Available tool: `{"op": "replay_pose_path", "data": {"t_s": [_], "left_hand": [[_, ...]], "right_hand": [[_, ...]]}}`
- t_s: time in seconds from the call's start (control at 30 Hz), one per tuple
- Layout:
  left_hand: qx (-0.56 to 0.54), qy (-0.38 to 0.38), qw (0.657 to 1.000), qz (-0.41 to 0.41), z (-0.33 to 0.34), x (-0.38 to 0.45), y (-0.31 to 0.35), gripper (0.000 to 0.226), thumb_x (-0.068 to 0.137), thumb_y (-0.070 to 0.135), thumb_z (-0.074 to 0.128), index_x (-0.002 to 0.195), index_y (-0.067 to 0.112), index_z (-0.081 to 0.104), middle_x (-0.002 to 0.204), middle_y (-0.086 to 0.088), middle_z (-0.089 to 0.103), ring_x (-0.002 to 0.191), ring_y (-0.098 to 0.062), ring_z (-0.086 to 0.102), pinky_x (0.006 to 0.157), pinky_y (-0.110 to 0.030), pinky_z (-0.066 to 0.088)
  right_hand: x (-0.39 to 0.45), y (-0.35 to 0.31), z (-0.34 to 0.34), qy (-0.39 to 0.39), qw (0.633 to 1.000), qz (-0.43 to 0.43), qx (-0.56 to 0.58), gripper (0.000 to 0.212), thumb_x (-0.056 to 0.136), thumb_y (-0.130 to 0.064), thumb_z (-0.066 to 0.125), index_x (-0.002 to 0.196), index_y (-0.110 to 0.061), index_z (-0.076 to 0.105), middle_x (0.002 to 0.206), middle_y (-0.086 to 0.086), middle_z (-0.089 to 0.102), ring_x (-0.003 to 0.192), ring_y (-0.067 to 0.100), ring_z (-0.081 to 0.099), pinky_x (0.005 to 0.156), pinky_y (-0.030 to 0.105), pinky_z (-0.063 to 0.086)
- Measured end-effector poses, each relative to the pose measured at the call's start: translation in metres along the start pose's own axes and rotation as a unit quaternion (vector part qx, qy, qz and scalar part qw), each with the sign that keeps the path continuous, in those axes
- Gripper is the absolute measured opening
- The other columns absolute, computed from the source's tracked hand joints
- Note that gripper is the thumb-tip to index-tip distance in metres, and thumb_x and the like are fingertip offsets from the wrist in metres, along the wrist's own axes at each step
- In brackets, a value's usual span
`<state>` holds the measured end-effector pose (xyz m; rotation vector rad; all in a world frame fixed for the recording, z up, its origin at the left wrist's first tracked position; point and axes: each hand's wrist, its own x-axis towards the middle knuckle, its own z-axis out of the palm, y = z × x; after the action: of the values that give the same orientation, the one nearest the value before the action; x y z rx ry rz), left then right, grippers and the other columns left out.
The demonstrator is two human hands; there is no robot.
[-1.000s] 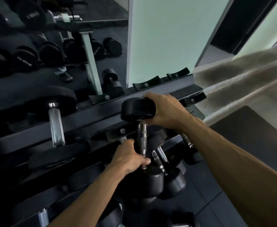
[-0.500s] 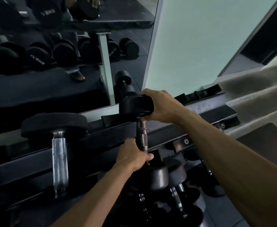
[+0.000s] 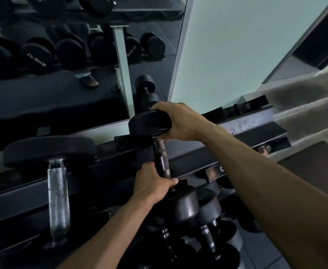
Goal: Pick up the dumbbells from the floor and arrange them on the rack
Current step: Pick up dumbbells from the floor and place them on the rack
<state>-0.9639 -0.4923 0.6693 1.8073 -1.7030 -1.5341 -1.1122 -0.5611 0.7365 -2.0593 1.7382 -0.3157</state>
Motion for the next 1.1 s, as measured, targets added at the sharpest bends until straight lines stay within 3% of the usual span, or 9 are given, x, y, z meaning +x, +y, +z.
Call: {"op": "replay_pose_path", "data": {"t_s": [0.27,0.37,0.47,0.53,0.6,0.73,0.83,1.03,1.1], "left_hand": [[-0.002,-0.021,1.000,0.014,-0.012,-0.008,0.006,0.043,0.067,0.022,0.086,0.073,0.027,0.044,0.079,0.017,0.052,0.084,-0.006,0.054,0.078,-0.023,0.040],[-0.017,-0.022,0.999,0.019,-0.013,-0.010,0.006,0.040,0.069,0.020,0.085,0.096,0.019,0.055,0.073,0.021,0.041,0.085,-0.006,0.049,0.077,-0.020,0.036],[-0.010,-0.010,1.000,0.026,-0.014,-0.011,0.005,0.044,0.068,0.020,0.085,0.101,0.018,0.056,0.074,0.021,0.043,0.087,-0.006,0.051,0.072,-0.015,0.036],[0.000,-0.004,0.999,0.034,-0.014,-0.013,0.004,0.054,0.070,0.021,0.084,0.114,0.009,0.054,0.086,0.012,0.055,0.091,-0.007,0.049,0.077,-0.016,0.034],[0.019,-0.002,0.999,0.045,-0.017,-0.017,0.005,0.060,0.074,0.024,0.080,0.122,0.004,0.051,0.114,-0.004,0.061,0.100,-0.012,0.052,0.079,-0.018,0.032],[0.039,0.020,0.995,0.091,-0.026,-0.029,0.005,0.057,0.083,0.032,0.069,0.132,0.014,0.048,0.108,0.001,0.061,0.073,0.004,0.047,0.071,-0.015,0.039],[0.100,0.065,0.977,0.178,-0.029,-0.039,0.006,0.052,0.086,0.038,0.063,0.132,0.019,0.048,0.124,0.002,0.056,0.101,-0.002,0.051,0.087,-0.020,0.040],[0.133,0.027,0.950,0.280,-0.003,-0.079,0.022,0.044,0.089,0.040,0.058,0.129,0.024,0.050,0.129,0.004,0.052,0.120,-0.009,0.046,0.097,-0.022,0.035],[0.151,0.004,0.944,0.295,0.014,-0.096,0.026,0.046,0.089,0.040,0.058,0.131,0.023,0.049,0.132,0.002,0.051,0.123,-0.012,0.043,0.098,-0.024,0.035]], "right_hand": [[0.003,-0.003,0.003,0.010,1.000,0.013,0.002,0.065,0.064,-0.019,0.086,0.121,-0.024,0.055,0.109,-0.002,0.065,0.099,0.022,0.061,0.089,0.040,0.050],[0.003,-0.003,0.005,0.010,1.000,0.019,0.004,0.064,0.066,-0.019,0.086,0.121,-0.023,0.054,0.110,-0.001,0.064,0.099,0.021,0.062,0.089,0.036,0.050],[0.001,-0.003,0.007,0.017,1.000,0.022,0.012,0.064,0.067,-0.019,0.085,0.122,-0.022,0.053,0.112,0.000,0.062,0.101,0.021,0.060,0.091,0.039,0.050],[-0.001,-0.005,0.010,0.022,0.999,0.027,0.012,0.066,0.069,-0.020,0.084,0.126,-0.022,0.050,0.116,0.002,0.060,0.104,0.023,0.059,0.093,0.041,0.049],[-0.004,-0.005,0.011,0.028,0.999,0.042,0.008,0.074,0.071,-0.023,0.083,0.134,-0.023,0.044,0.124,0.003,0.056,0.110,0.025,0.056,0.096,0.042,0.047],[-0.018,-0.005,0.010,0.037,0.997,0.070,0.015,0.093,0.074,-0.035,0.080,0.149,-0.022,0.026,0.137,0.005,0.048,0.120,0.026,0.052,0.100,0.035,0.041],[-0.038,-0.008,0.002,0.050,0.994,0.092,0.003,0.094,0.077,-0.042,0.076,0.152,-0.022,0.022,0.143,0.008,0.044,0.127,0.027,0.047,0.102,0.036,0.038],[-0.114,0.003,-0.017,0.052,0.988,0.146,-0.019,0.085,0.083,-0.041,0.072,0.151,-0.023,0.025,0.145,0.008,0.040,0.127,0.026,0.047,0.099,0.032,0.039],[-0.152,0.011,-0.020,0.063,0.984,0.166,-0.028,0.084,0.084,-0.044,0.071,0.151,-0.024,0.025,0.147,0.007,0.039,0.127,0.027,0.048,0.102,0.038,0.042]]}}
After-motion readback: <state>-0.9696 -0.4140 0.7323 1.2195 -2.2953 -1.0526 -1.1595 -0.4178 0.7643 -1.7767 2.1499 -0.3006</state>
